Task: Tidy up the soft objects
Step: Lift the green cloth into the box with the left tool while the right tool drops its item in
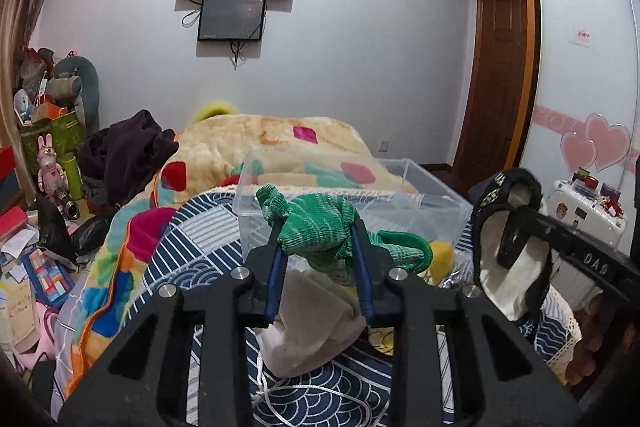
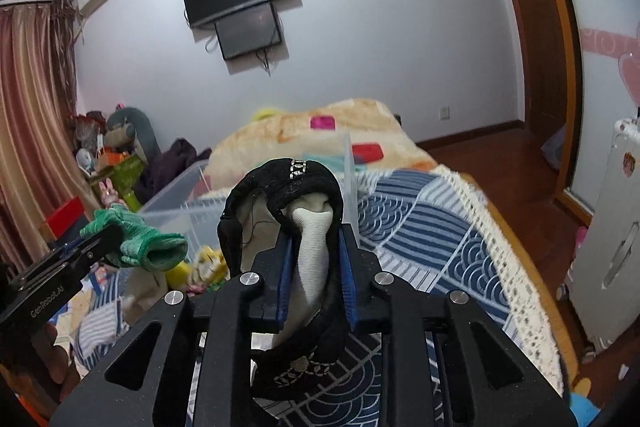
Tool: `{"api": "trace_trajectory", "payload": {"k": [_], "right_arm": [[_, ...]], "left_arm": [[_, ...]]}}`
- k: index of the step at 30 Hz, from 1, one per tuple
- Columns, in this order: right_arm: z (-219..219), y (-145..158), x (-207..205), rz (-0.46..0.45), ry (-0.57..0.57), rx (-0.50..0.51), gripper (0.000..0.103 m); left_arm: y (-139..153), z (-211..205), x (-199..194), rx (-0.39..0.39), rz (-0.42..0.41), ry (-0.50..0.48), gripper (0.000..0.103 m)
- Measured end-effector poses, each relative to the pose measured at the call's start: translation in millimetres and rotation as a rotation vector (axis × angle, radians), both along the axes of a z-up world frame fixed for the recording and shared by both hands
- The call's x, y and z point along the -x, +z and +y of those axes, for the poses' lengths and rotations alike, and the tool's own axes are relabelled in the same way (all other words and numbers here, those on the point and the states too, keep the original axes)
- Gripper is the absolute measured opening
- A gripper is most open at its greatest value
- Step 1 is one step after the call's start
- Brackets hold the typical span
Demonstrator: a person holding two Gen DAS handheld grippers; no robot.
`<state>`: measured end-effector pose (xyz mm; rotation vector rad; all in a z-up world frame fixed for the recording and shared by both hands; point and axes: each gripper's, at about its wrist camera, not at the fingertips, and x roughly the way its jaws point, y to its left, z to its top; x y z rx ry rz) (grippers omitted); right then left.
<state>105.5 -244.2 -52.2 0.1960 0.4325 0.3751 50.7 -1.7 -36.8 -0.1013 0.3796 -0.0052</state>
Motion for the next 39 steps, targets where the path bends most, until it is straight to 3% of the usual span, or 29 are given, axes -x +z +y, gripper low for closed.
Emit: {"api": "trace_trajectory", "payload": {"k": [8, 18, 26, 32, 39], "right_arm": [[5.6, 39.6, 1.2, -0.104, -0.013, 0.025, 0.02], [41.5, 63.9, -41.8, -0.149, -0.012, 0.101, 0.02], [69.8, 51.3, -87.1, -0.081, -0.011, 0.195, 0.02], [82.9, 24.6, -114.3, 0.049, 0.04, 0.229, 0.02], [95.5, -4.3, -116.3, 0.133, 0.072, 0.346, 0.02]], "left_arm": [[31.9, 7.4, -8.5, -0.011, -0.031, -0.016, 0.03], [63.2, 13.3, -51.3, 0.001, -0.003, -0.043, 0.03], [43.9, 20.1, -105.3, 0.006, 0.125, -0.047, 0.031], [17.7, 14.4, -140.8, -0.025, 0.234, -0.061, 0.03], [-4.8, 6.7, -161.3, -0.021, 0.347, -0.129, 0.031]]}}
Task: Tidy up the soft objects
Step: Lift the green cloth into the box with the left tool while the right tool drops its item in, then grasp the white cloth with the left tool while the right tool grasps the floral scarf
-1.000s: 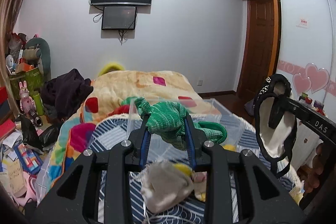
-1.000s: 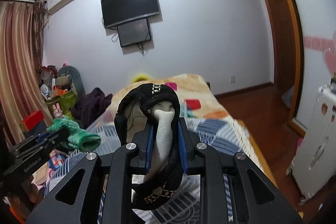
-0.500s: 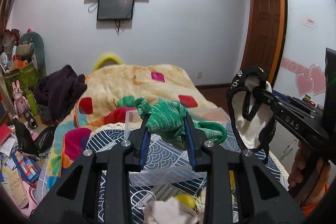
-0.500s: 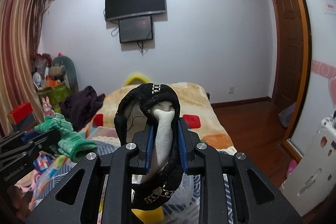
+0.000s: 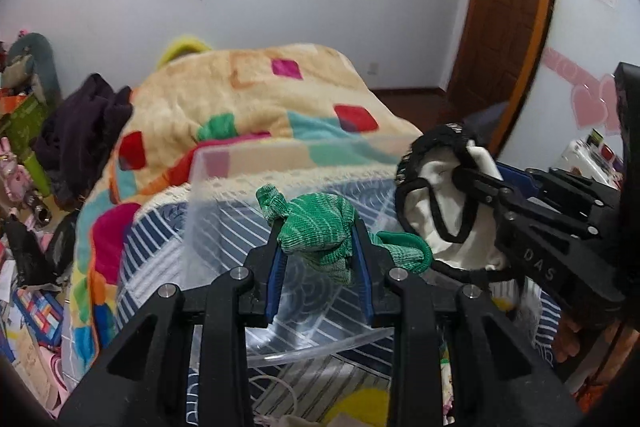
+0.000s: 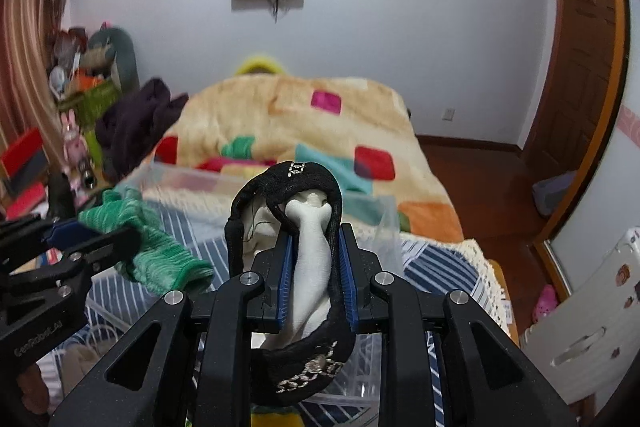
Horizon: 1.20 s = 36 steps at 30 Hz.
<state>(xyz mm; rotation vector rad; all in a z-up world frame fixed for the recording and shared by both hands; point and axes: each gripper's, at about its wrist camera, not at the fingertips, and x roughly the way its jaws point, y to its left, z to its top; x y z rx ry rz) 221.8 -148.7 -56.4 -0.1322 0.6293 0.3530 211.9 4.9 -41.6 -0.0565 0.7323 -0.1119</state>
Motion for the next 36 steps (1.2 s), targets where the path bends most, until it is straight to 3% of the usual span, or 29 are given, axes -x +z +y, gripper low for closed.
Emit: {"api": "trace_trajectory", "payload": {"k": [3, 7, 9, 11, 17, 21, 23, 30, 36], "right_arm": [[-0.1, -4.9, -2.4, 0.044, 0.005, 0.015, 0.022], [-6.6, -11.2, -3.1, 0.081, 0.005, 0.027, 0.025], [-10.0, -10.3, -3.7, 0.096, 0.006, 0.011, 0.031], [-11.8, -7.5, -2.8, 0.094, 0.001, -0.007, 0.044], [-16.9, 6.2, 22.1, 0.012, 0.003, -0.042, 0.068], [-11.3, 22.6, 43.4, -0.092, 0.005, -0.02, 0.073], [-11.7, 28.8, 54.1, -0.137, 0.005, -0.028, 0.082], [-11.3, 34.6, 86.8, -0.221, 0.028, -0.038, 0.083], [-9.9, 14.5, 98.0, -0.173, 0.068, -0.076, 0.083]], "left_arm": [[-7.4, -2.9, -2.9, -0.009, 0.028, -0.004, 0.032], [-11.8, -4.1, -0.4, -0.012, 0.048, -0.015, 0.042], [-9.6, -3.4, 4.2, -0.011, 0.037, -0.017, 0.051], [-4.4, -2.2, 11.4, 0.003, 0.013, -0.024, 0.06], [18.1, 2.1, 38.0, 0.025, -0.07, -0.019, 0.069], [32.7, 7.1, 63.0, 0.023, -0.142, 0.006, 0.078], [36.1, 10.0, 74.2, 0.032, -0.165, 0.018, 0.086], [31.5, 15.3, 110.1, 0.023, -0.205, 0.037, 0.092], [6.3, 19.2, 130.3, 0.017, -0.165, 0.043, 0.094]]}}
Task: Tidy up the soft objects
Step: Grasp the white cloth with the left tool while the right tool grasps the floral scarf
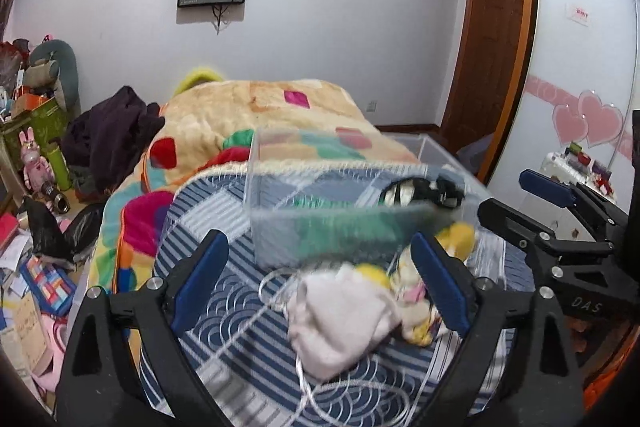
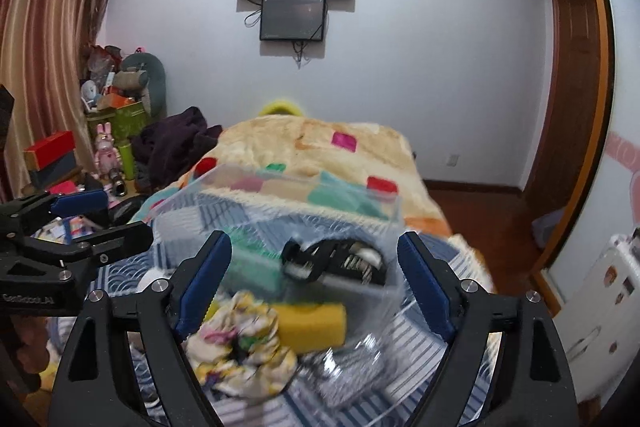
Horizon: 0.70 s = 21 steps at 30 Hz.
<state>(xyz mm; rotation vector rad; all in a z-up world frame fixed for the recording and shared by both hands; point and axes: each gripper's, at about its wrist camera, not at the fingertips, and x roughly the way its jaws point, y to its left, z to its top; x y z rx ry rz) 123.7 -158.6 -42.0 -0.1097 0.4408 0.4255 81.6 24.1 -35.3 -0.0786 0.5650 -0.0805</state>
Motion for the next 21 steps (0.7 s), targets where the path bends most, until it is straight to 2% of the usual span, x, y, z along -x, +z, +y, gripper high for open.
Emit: {"api": "trace_trajectory", "payload": {"k": [6, 9, 13, 17, 21], "right_arm": [[11.2, -37.5, -2.9, 0.105, 0.044, 0.007, 0.083], [15.5, -51.6, -1.9, 0.146, 0.069, -0.011, 0.083], [13.4, -64.8, -3.8, 0.201, 0.091, -0.031, 0.081], [16.0, -71.7, -4.0, 0.242, 0.127, -0.041, 0.072], [23.2, -80.9, -2.3, 0.273, 0.15, -0.01, 0.066]], "left_arm": [[-35.2, -3.6, 8.3, -0.033, 0.077, -0.005, 0.093], [-46.7, -3.1, 11.4, -0.01, 0.093, -0.004, 0.093], [-56.9, -4.3, 13.2, 0.042, 0.107, -0.02, 0.078], [-62.0, -9.5, 14.0, 0.052, 0.112, -0.045, 0.062], [-62.2, -12.8, 16.9, 0.025, 0.098, -0.038, 0.056]]}}
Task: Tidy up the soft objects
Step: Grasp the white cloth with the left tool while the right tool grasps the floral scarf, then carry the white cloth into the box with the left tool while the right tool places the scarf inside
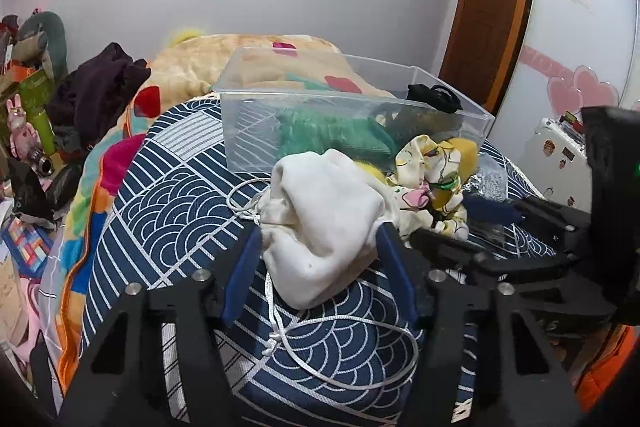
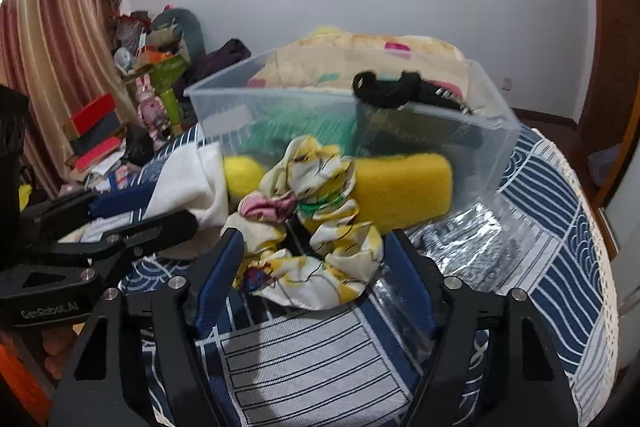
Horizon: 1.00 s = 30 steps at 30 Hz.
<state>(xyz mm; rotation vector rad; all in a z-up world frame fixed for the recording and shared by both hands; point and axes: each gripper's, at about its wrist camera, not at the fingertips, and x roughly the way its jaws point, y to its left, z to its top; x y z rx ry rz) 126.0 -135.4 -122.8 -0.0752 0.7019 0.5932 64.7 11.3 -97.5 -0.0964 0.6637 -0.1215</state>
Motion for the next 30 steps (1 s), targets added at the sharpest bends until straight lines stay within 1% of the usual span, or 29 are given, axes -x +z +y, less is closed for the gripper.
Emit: {"api": "trace_trajectory", "payload": {"k": [2, 3, 4, 5, 6, 7, 8, 9, 10, 11, 14, 18, 21, 24, 30], "right_arm": [[4.1, -5.1, -0.7, 0.031, 0.014, 0.013, 0.061], [5.7, -7.2, -0.9, 0.036, 0.014, 0.019, 0.06], [5.8, -6.6, -0.1, 0.03, 0.011, 0.024, 0.058], [5.8, -5.5, 1.0, 0.024, 0.012, 0.026, 0.053], [5.1, -4.8, 1.4, 0.027, 0.016, 0.018, 0.049], [3.8, -4.6, 1.3, 0.031, 0.016, 0.013, 0.041], [2.2, -4.5, 1.3, 0.032, 0.013, 0.006, 0.035], [0.4, -4.4, 1.6, 0.029, 0.008, 0.003, 0.032], [-0.6, -4.3, 1.7, 0.026, 0.001, -0.001, 0.024], [-2.6, -3.7, 1.8, 0.025, -0.007, -0.006, 0.017], [-8.9, -1.1, 3.6, 0.016, -0.022, -0.035, 0.015], [-14.3, 6.4, 9.3, -0.02, -0.03, -0.061, 0.015], [-16.0, 12.2, 14.7, -0.049, -0.029, -0.075, 0.015], [-19.1, 18.5, 19.5, -0.079, -0.027, -0.078, 0.015], [-26.8, 34.2, 27.1, -0.131, -0.02, -0.106, 0.015]], "left_arm": [[-0.6, 0.2, 1.9, 0.003, -0.003, 0.004, 0.05], [-0.9, 1.1, 2.8, 0.004, -0.004, 0.006, 0.049], [-1.4, 1.6, 3.4, 0.004, -0.005, 0.01, 0.045], [-1.5, 2.2, 4.1, 0.002, -0.005, 0.013, 0.039], [-1.5, 3.1, 4.9, 0.001, -0.007, 0.018, 0.036], [-1.6, 4.0, 5.8, 0.002, -0.007, 0.019, 0.032], [-1.6, 5.1, 6.7, 0.01, -0.005, 0.013, 0.026], [-1.8, 5.8, 7.5, 0.021, -0.004, 0.003, 0.022], [-2.2, 6.3, 8.3, 0.033, -0.001, -0.006, 0.019], [-2.1, 5.9, 8.8, 0.029, -0.003, -0.005, 0.017], [-0.3, 3.6, 12.1, 0.01, -0.013, -0.005, 0.012], [5.1, 3.2, 16.5, 0.014, -0.026, -0.005, 0.009], [12.3, 5.3, 21.6, 0.027, -0.046, -0.002, 0.004], [22.7, 8.8, 27.4, 0.039, -0.075, 0.002, 0.003], [39.9, 9.0, 34.9, 0.037, -0.127, 0.001, 0.003]]}}
